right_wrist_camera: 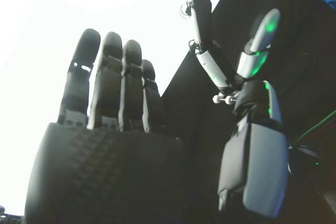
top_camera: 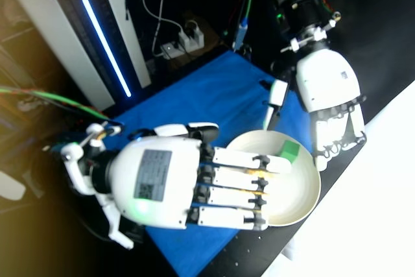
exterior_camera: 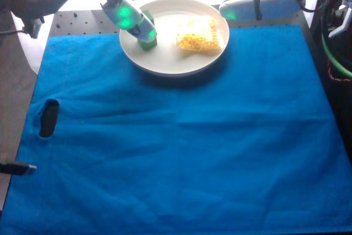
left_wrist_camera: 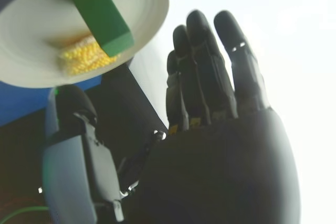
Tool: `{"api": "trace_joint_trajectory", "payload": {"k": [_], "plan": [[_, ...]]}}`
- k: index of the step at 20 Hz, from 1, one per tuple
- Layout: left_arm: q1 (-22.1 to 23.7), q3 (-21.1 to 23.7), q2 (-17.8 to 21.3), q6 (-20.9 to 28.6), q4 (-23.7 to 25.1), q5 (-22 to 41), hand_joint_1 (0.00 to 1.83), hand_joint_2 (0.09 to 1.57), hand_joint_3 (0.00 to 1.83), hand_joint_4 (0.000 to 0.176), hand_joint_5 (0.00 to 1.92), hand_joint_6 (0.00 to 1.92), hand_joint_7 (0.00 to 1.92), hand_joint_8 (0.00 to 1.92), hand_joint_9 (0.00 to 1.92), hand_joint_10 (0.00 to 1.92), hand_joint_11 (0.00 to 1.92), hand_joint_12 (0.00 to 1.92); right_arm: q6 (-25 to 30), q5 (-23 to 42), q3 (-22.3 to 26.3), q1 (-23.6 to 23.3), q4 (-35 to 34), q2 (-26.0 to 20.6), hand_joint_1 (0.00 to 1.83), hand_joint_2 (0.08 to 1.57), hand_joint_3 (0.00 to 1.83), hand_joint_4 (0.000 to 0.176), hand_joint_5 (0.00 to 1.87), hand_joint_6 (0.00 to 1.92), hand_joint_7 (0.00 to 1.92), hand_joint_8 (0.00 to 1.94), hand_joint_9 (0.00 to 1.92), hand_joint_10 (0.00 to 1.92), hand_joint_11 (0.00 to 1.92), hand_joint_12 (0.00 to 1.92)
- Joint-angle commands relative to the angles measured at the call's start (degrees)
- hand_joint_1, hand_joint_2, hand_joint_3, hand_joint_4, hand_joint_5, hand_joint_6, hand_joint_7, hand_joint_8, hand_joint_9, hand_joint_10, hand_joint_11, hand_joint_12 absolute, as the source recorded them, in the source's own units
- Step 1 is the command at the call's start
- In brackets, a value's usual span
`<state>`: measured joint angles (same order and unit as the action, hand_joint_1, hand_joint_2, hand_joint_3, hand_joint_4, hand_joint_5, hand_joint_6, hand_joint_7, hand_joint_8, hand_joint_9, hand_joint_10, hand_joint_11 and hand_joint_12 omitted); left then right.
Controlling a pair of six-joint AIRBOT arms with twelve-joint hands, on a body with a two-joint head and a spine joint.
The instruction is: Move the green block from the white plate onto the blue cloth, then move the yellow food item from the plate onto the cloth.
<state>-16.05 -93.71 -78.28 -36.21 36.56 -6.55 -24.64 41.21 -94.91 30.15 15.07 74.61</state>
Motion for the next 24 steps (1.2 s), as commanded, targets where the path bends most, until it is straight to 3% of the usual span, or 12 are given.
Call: {"api": "trace_joint_trajectory", "payload": {"k": [1, 3, 6, 7, 8, 10, 13, 18, 20, 21, 22, 24], "plan": [[0.34, -0.48, -0.25, -0.06, 0.43, 4.52, 0.58, 0.95, 0.01, 0.021, 0.39, 0.01, 0.59, 0.00, 0.55, 0.00, 0.13, 0.96, 0.25, 6.42, -0.12, -1.02, -1.97, 0.15, 0.55, 0.90, 0.00, 0.000, 0.22, 0.01, 0.39, 0.00, 0.36, 0.00, 0.01, 1.10], [-0.03, -0.58, -0.36, -0.06, -0.06, 4.71, 0.57, 0.94, 0.00, 0.012, 0.39, 0.00, 0.61, 0.00, 0.57, 0.00, 0.11, 1.07, 0.25, 6.42, -0.09, -1.02, -1.92, 0.21, 0.51, 0.93, 0.01, 0.000, 0.26, 0.02, 0.41, 0.01, 0.39, 0.01, 0.02, 1.11], [-0.18, -1.08, -0.89, -0.05, -0.55, 5.09, 0.58, 0.94, 0.00, 0.012, 0.44, 0.01, 0.61, 0.00, 0.59, 0.00, 0.11, 1.03, 0.25, 6.42, -0.09, -1.02, -1.90, 0.21, 0.51, 0.90, 0.00, 0.000, 0.28, 0.00, 0.42, 0.00, 0.40, 0.01, 0.03, 1.06], [-0.22, -1.24, -1.09, -0.04, -0.72, 5.13, 0.57, 0.94, 0.00, 0.012, 0.44, 0.00, 0.59, 0.00, 0.57, 0.00, 0.10, 1.02, 0.25, 6.42, -0.08, -1.02, -1.90, 0.31, 0.53, 0.90, 0.00, 0.013, 0.28, 0.00, 0.42, 0.00, 0.38, 0.00, 0.02, 1.04], [-0.29, -1.44, -1.27, -0.04, -0.99, 5.23, 0.59, 0.92, 0.00, 0.024, 0.48, 0.00, 0.64, 0.00, 0.64, 0.02, 0.15, 1.07, 0.25, 6.42, -0.10, -1.02, -1.90, 0.44, 0.54, 0.90, 0.00, 0.009, 0.29, 0.00, 0.44, 0.01, 0.40, 0.01, 0.03, 1.04], [-0.54, -2.19, -2.01, -0.03, -1.34, 5.34, 0.71, 0.89, 0.00, 0.014, 0.60, 0.01, 0.74, 0.01, 0.78, 0.05, 0.23, 1.26, 0.25, 6.42, -0.10, -1.02, -1.90, 0.62, 0.53, 0.90, 0.00, 0.029, 0.29, 0.01, 0.47, 0.02, 0.44, 0.02, 0.04, 1.04], [-1.07, -2.80, -2.36, -0.03, -1.59, 5.74, 0.74, 0.94, 0.00, 0.000, 0.62, 0.00, 0.81, 0.01, 0.86, 0.07, 0.23, 1.40, 0.25, 6.42, -0.09, -1.02, -1.83, 0.87, 0.55, 0.90, 0.00, 0.018, 0.34, 0.00, 0.52, 0.01, 0.47, 0.01, 0.06, 1.03], [-1.22, -3.87, -2.82, 0.00, -3.01, 6.43, 0.77, 0.97, 0.00, 0.000, 0.66, 0.00, 0.84, 0.01, 0.84, 0.10, 0.21, 1.48, 0.25, 6.44, 0.02, -1.02, -1.69, 1.06, 0.56, 0.91, 0.00, 0.000, 0.34, 0.01, 0.50, 0.00, 0.45, 0.00, 0.05, 1.09], [-1.49, -4.19, -3.08, 0.00, -3.18, 6.76, 0.74, 1.03, 0.00, 0.000, 0.70, 0.01, 0.88, 0.00, 0.66, 0.73, 0.24, 1.53, 0.25, 6.44, 0.01, -1.02, -1.54, 1.24, 0.56, 0.89, 0.00, 0.000, 0.40, 0.01, 0.53, 0.00, 0.45, 0.00, 0.05, 1.06], [-1.65, -4.27, -3.15, 0.01, -3.48, 7.06, 0.72, 1.05, 0.00, 0.000, 0.72, 0.00, 0.90, 0.01, 0.57, 0.95, 0.21, 1.52, 0.25, 6.44, 0.01, -1.02, -1.38, 1.27, 0.55, 0.89, 0.00, 0.000, 0.40, 0.00, 0.53, 0.00, 0.45, 0.00, 0.07, 1.03], [-1.77, -4.44, -3.29, 0.01, -3.87, 7.30, 0.72, 1.08, 0.00, 0.000, 0.81, 0.01, 0.95, 0.02, 0.57, 1.10, 0.24, 1.59, 0.25, 6.44, 0.00, -1.02, -1.27, 1.28, 0.56, 0.90, 0.00, 0.000, 0.40, 0.00, 0.53, 0.00, 0.46, 0.00, 0.08, 1.03], [-1.89, -4.75, -3.53, 0.01, -4.45, 7.66, 0.83, 1.02, 0.00, 0.000, 0.98, 0.02, 1.10, 0.06, 0.70, 1.10, 0.29, 1.49, 0.25, 6.44, -0.03, -1.03, -1.10, 1.32, 0.54, 0.92, 0.01, 0.000, 0.37, 0.00, 0.54, 0.00, 0.48, 0.01, 0.12, 1.05]]}}
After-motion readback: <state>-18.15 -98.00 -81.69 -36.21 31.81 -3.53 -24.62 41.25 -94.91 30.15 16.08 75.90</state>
